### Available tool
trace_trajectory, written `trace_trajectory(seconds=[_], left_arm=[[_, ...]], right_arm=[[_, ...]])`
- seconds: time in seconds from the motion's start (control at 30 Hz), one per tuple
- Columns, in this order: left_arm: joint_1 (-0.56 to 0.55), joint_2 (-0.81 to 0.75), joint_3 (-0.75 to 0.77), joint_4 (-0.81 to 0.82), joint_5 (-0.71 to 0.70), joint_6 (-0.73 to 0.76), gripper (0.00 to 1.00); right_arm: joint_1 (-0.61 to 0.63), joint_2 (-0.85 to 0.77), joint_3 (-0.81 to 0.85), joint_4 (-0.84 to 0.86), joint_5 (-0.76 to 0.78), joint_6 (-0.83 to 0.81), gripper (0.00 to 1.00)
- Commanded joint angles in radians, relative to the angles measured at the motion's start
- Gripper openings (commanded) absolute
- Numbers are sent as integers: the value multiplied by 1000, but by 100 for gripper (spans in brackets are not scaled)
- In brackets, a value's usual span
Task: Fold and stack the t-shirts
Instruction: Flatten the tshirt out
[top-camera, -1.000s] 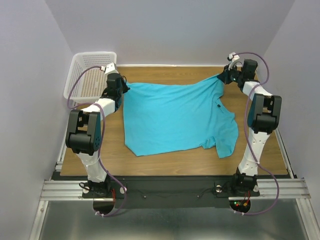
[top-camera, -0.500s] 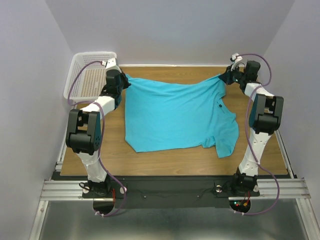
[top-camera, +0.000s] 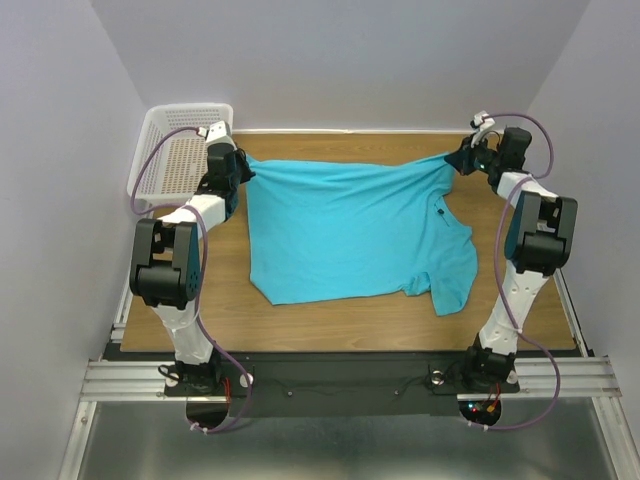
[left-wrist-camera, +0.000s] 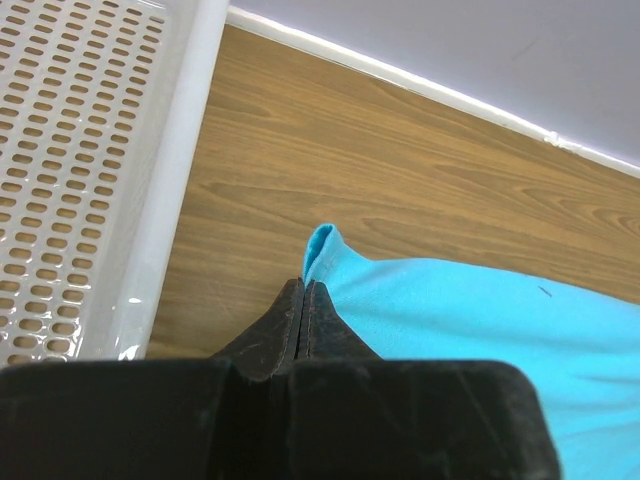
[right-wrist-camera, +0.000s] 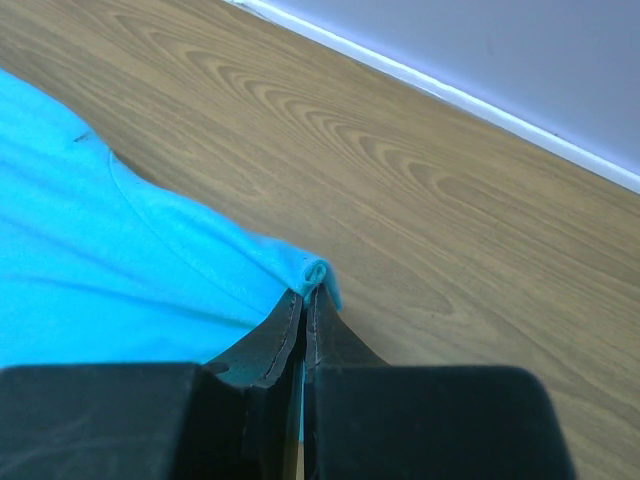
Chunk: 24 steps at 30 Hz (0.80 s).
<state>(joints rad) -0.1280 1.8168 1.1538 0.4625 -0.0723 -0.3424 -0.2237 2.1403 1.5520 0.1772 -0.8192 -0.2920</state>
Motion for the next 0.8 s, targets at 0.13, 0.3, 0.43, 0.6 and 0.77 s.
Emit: trace_trajectory(seconds=[0.13, 0.3, 0.43, 0.6, 0.77], left_arm=[[10, -16, 29, 30, 66, 59, 0], [17, -27, 7, 34, 68, 68, 0], [25, -25, -2, 33, 68, 57, 0], [27, -14, 3, 31, 97, 56, 0], [28, 6, 26, 28, 108, 54, 0]], right_arm=[[-16, -92, -105, 157, -106, 39, 1], [-25, -128, -161, 206, -130, 54, 1], [-35, -132, -171, 232, -107, 77, 0], [-37, -79, -100, 246, -48, 103, 1], [-36, 58, 72, 245, -107, 149, 1]])
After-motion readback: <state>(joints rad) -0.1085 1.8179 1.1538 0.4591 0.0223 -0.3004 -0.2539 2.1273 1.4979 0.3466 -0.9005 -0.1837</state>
